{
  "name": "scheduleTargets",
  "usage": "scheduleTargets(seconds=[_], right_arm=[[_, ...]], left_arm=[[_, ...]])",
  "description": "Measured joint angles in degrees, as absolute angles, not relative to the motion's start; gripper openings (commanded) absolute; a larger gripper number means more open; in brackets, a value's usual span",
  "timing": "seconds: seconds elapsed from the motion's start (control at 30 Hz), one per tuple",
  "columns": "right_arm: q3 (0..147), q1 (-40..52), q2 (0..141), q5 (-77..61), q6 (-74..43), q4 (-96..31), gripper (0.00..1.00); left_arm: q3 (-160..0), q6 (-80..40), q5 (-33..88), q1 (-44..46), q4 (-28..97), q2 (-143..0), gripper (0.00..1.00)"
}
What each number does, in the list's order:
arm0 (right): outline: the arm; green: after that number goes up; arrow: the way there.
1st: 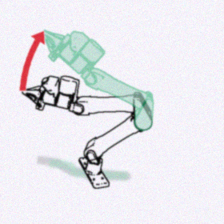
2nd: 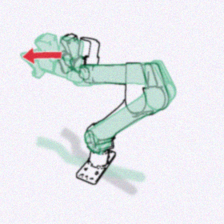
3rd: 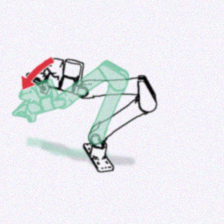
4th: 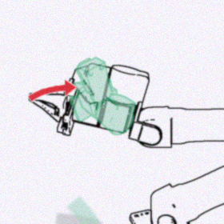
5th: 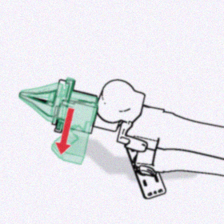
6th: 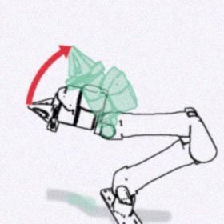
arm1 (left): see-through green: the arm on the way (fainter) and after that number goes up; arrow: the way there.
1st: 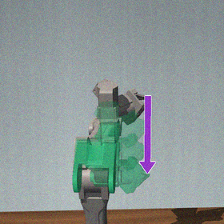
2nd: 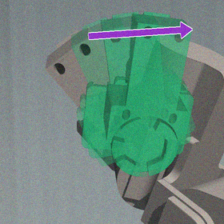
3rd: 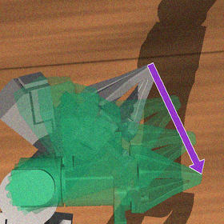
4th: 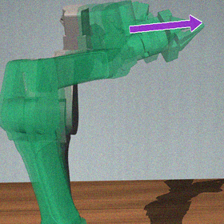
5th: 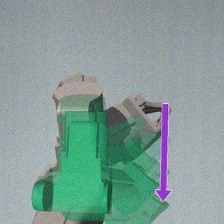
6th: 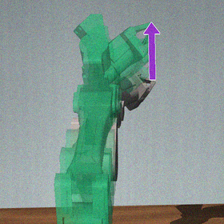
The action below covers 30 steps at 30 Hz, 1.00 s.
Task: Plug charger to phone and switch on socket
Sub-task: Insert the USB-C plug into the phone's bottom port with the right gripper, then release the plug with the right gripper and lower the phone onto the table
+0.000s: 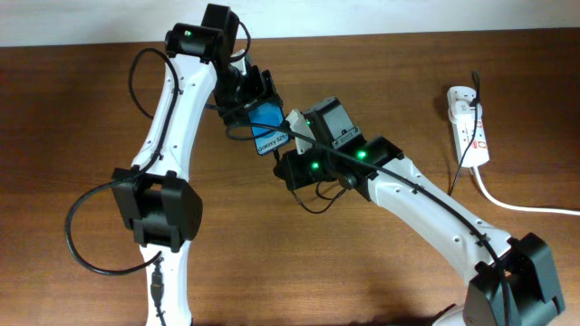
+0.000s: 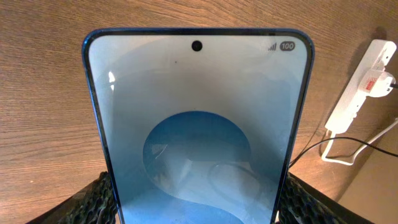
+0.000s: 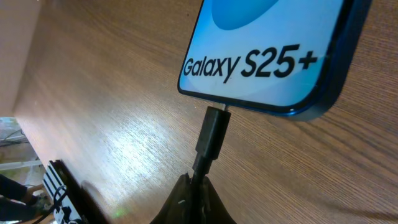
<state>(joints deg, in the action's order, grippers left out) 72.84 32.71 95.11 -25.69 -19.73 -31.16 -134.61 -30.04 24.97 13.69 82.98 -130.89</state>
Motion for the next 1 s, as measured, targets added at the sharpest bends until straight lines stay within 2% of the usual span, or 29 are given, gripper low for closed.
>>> scheduleTargets(seconds=[0.77,0.8,0.87,0.9,1.0], right_arm=[[72.2,33.2,96.1,-24.7,-19.7,-28.5,0.05],[72.2,33.2,96.1,-24.6,-19.7,-28.6,0.09],[72.2,33.2,96.1,-24.2,-19.8,-28.6,0.36],[72.2,33.2,96.1,-23.2,-20.1,-28.0,0.42],[72.2,33.1,96.1,-21.9,-19.9,-28.0,0.44]], left_arm=[[-134.9,-29.8,23.3,13.2,83.5,-130.9,0.0],[-134.9,-29.8,23.4,13.2,83.5,-130.9,0.0],[-134.9,-29.8,23.5,13.2,83.5,-130.9,0.0],[-134.9,-29.9,24.0,13.3,84.0,-130.9,0.0],[-134.9,-29.9,25.4,14.2,84.7,-130.9,0.0]])
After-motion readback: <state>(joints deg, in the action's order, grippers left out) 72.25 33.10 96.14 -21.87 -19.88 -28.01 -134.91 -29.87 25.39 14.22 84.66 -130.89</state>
